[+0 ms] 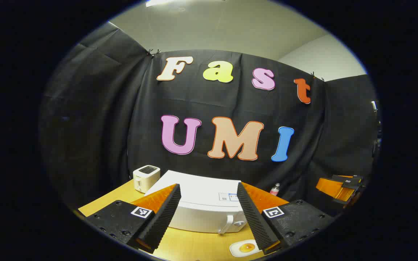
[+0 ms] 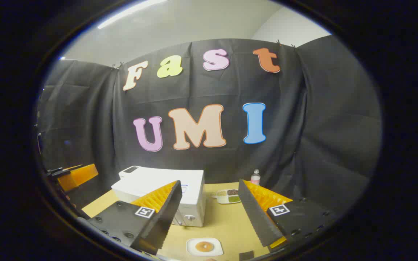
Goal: Open the microwave oven with the left hand, put the food in, and close the microwave oven.
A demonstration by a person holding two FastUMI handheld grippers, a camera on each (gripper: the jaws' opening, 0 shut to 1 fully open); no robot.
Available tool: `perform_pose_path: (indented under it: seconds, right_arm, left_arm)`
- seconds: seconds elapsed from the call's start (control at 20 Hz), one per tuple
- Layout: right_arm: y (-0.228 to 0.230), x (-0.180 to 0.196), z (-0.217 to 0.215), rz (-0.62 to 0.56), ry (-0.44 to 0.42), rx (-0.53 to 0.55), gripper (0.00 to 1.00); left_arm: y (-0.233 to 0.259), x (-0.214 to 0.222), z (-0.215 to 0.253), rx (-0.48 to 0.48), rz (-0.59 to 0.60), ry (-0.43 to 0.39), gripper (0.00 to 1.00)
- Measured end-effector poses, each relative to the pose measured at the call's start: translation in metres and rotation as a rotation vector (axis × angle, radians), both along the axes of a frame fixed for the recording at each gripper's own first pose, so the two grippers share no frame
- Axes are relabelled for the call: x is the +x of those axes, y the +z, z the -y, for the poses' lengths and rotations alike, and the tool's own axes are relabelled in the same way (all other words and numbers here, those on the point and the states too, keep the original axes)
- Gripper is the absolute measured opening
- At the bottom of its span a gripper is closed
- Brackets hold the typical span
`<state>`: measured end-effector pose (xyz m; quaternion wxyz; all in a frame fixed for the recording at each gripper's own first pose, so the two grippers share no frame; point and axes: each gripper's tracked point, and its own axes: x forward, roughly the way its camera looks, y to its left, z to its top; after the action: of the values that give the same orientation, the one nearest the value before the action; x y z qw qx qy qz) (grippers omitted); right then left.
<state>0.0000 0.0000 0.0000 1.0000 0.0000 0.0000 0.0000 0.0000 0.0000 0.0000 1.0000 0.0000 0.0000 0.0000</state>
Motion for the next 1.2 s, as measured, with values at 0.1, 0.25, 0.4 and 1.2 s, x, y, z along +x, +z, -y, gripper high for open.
perform_pose_path:
  seconds: [0.1,0.25,0.4,1.2]
  right_arm:
    - [0.001,0.002,0.002,0.001,0.005,0.011,0.92]
    - [0.004,0.004,0.007,0.008,0.009,0.007,0.92]
    - [0.002,0.005,0.013,0.007,0.004,0.006,0.92]
    - [-0.005,0.0,0.02,0.003,-0.023,0.004,0.92]
  left_arm:
    - [-0.002,0.002,0.004,-0.006,-0.002,0.001,0.95]
    - [-0.004,0.002,0.008,-0.002,-0.008,0.002,0.95]
    - [-0.01,0.002,0.006,0.016,-0.017,0.018,0.95]
    - [-0.065,0.002,0.028,0.039,-0.148,-0.076,0.92]
